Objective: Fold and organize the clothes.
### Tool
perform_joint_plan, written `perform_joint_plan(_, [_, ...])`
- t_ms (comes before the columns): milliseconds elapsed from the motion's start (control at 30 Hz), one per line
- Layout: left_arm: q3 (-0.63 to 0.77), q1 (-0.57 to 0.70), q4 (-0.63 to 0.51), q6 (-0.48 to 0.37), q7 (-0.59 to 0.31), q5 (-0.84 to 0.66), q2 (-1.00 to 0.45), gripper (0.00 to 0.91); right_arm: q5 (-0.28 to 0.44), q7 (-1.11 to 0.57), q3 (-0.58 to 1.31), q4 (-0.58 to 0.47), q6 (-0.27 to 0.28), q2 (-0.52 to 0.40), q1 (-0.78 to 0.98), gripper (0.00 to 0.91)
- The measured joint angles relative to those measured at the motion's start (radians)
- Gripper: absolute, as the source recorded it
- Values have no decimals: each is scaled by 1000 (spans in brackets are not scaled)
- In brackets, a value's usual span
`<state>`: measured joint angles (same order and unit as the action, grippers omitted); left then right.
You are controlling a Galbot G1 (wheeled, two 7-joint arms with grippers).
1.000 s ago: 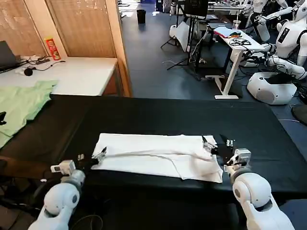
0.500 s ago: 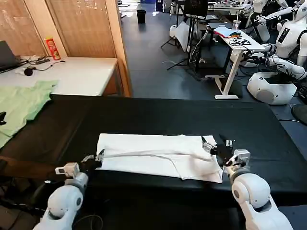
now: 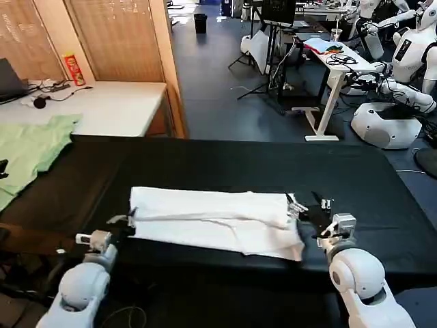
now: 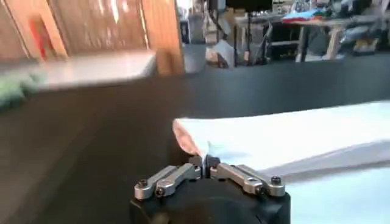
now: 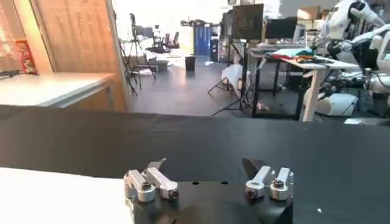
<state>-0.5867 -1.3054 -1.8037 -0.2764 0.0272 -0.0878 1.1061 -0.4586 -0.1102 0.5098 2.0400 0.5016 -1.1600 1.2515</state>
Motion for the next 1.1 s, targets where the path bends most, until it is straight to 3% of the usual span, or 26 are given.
perform_joint_plan(200, [-60, -21, 22, 46, -7, 62, -122, 0, 3, -1, 0, 8, 0, -12, 10, 878])
perform_joint_plan(400, [-54, -31, -26, 0, -28, 58, -158, 0, 15, -6, -5, 14, 0, -31, 18, 878])
perform_joint_plan(733, [123, -16, -226, -141, -101, -159, -12, 0, 55, -6, 19, 23, -5, -57, 56, 878])
perform_joint_plan(1100, [348, 63, -272, -221, -142, -310, 153, 0, 85, -2, 63, 30, -9, -80, 101, 878])
